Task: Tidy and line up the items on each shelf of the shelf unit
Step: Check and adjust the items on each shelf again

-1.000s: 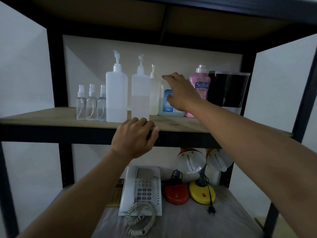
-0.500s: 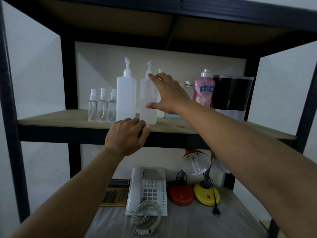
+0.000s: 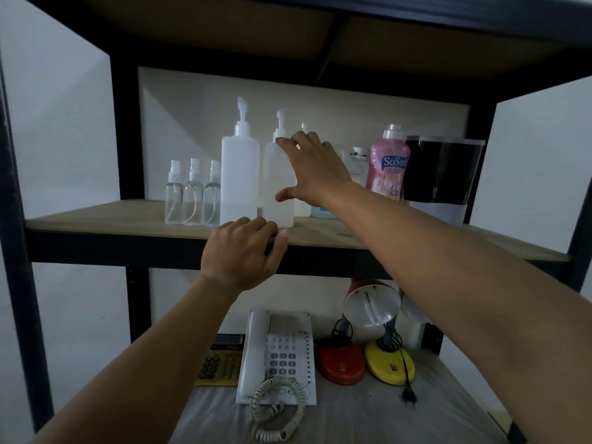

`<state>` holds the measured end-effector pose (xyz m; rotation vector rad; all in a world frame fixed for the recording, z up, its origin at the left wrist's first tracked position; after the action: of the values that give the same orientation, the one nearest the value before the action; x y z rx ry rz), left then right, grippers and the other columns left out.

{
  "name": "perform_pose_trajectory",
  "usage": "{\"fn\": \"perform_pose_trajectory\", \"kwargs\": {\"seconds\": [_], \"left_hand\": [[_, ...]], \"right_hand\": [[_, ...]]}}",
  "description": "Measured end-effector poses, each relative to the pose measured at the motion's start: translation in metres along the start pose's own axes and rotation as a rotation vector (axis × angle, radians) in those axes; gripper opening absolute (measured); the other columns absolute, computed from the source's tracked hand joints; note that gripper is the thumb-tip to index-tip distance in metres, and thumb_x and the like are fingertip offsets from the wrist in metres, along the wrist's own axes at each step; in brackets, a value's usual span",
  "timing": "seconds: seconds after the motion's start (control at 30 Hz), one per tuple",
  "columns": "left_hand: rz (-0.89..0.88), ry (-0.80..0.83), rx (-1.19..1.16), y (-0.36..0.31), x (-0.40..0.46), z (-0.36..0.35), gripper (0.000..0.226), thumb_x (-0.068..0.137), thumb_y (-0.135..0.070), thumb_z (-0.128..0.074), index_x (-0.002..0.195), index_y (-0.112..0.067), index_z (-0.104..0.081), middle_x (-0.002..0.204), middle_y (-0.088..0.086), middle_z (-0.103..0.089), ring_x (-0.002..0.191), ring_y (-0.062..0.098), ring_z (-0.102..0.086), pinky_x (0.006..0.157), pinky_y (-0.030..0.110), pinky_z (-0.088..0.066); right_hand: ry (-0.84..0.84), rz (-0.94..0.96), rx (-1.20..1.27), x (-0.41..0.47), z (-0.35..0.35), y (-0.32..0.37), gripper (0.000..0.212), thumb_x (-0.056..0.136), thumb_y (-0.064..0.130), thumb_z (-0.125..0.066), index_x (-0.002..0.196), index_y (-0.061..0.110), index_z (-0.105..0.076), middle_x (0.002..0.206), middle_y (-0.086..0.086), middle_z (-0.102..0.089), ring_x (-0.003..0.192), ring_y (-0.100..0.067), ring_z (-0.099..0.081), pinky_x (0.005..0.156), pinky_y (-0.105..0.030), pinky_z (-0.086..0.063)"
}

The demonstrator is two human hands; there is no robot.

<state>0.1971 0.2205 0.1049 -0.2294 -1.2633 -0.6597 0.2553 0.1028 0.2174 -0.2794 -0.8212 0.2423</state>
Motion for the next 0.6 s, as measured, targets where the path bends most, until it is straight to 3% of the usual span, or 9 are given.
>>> {"fn": "perform_pose_trajectory", "kwargs": {"seconds": [0.6], "left_hand": [[-0.008, -0.102, -0.006, 0.001, -0.004, 0.0, 0.045, 0.101, -0.035, -0.044, 0.066, -0.016, -0.063, 0.058, -0.001, -0.057, 0.049, 0.019, -0.049, 0.05, 0.024, -0.031]], "right_hand": [[-0.002, 0.01, -0.247, 0.041, -0.045, -0.006, 0.109, 0.073, 0.075, -0.071, 0.154, 0.015, -0.029, 0.14, -0.01, -0.05, 0.132, -0.031, -0.039, 0.106, -0.042, -0.036]]}}
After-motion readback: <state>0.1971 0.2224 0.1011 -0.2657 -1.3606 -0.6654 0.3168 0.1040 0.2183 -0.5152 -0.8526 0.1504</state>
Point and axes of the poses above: each hand's wrist, its own x-axis towards the middle knuckle, its own z-axis out of the back of the hand, y = z × x, the point moved 8 cm from there along x, towards the middle knuckle
